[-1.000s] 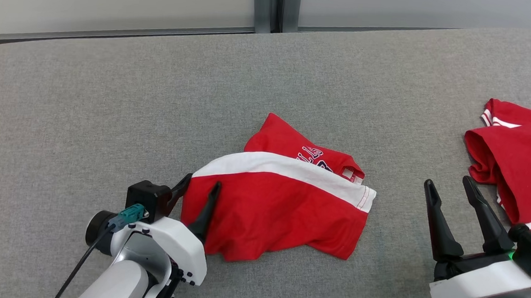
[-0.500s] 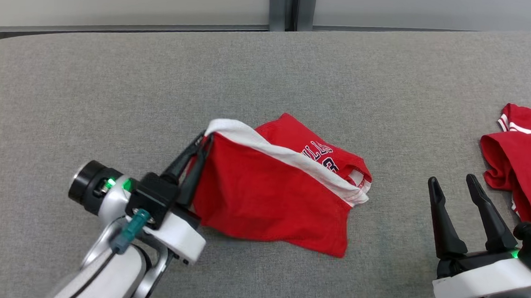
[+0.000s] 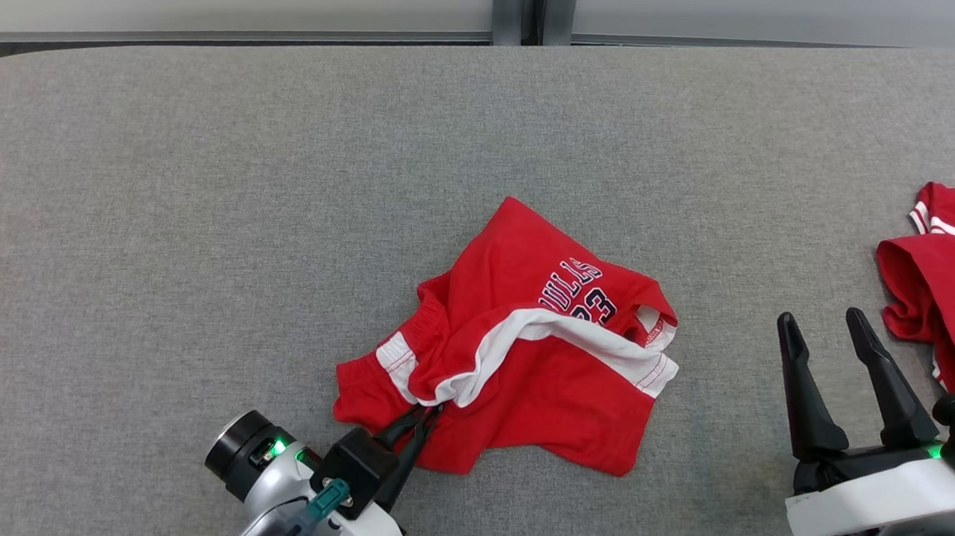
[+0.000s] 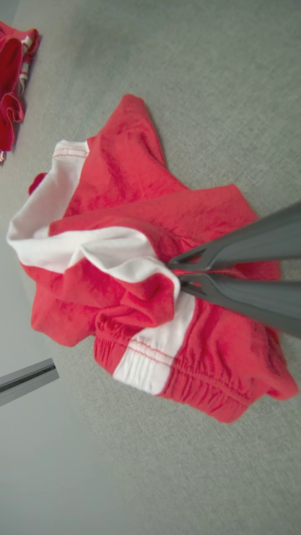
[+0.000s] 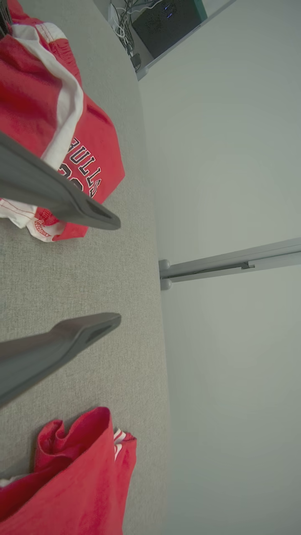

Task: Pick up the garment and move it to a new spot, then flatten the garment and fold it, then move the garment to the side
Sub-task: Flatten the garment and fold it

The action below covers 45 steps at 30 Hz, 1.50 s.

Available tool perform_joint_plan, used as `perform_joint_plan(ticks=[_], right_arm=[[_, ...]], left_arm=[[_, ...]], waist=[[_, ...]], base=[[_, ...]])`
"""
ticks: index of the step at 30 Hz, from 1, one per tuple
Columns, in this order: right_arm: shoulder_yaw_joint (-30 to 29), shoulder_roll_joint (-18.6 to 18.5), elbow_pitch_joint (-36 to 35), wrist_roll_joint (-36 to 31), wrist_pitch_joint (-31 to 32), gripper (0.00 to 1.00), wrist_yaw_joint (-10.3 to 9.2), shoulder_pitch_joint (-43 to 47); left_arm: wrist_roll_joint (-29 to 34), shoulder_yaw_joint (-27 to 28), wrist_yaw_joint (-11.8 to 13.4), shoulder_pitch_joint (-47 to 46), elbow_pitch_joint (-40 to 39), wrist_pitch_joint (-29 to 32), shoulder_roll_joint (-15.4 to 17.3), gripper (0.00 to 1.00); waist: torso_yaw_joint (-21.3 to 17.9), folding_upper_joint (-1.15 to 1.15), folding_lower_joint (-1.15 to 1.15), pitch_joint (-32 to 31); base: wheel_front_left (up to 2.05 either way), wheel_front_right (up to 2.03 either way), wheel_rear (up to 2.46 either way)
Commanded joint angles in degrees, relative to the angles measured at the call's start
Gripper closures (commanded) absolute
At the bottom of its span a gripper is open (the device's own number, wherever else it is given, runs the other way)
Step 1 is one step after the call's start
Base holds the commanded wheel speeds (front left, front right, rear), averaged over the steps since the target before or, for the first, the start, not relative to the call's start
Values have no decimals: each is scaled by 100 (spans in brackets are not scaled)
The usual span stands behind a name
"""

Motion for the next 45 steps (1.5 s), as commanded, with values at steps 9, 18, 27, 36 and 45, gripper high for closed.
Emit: perform_joint_plan(ticks=[9, 18, 27, 36, 45], right_arm=[[-111, -22, -39, -228, -30, 0, 0, -3], [-57, -78, -114, -356, 65, 0, 0, 155], [56, -124, -126, -433, 114, 0, 0, 318], [64, -139, -167, -401, 134, 0, 0, 426], [26, -122, -164, -367, 118, 0, 0, 423]], left_arm=[[-523, 520, 308, 277, -176, -646, -212, 0], [-956, 1551, 1004, 675, -789, -1031, -98, 0], [-1240, 2241, 1293, 999, -1002, -1065, 202, 0], [-1436, 2346, 1337, 1303, -1094, -855, 382, 0], [-1437, 2318, 1420, 1356, -1164, -799, 386, 0]], waist=[[9, 0, 0, -135], [122, 0, 0, -407], [122, 0, 0, -675], [91, 0, 0, -763], [110, 0, 0, -737]], base=[[0, 0, 0], [0, 0, 0], [0, 0, 0], [0, 0, 0], [0, 0, 0]])
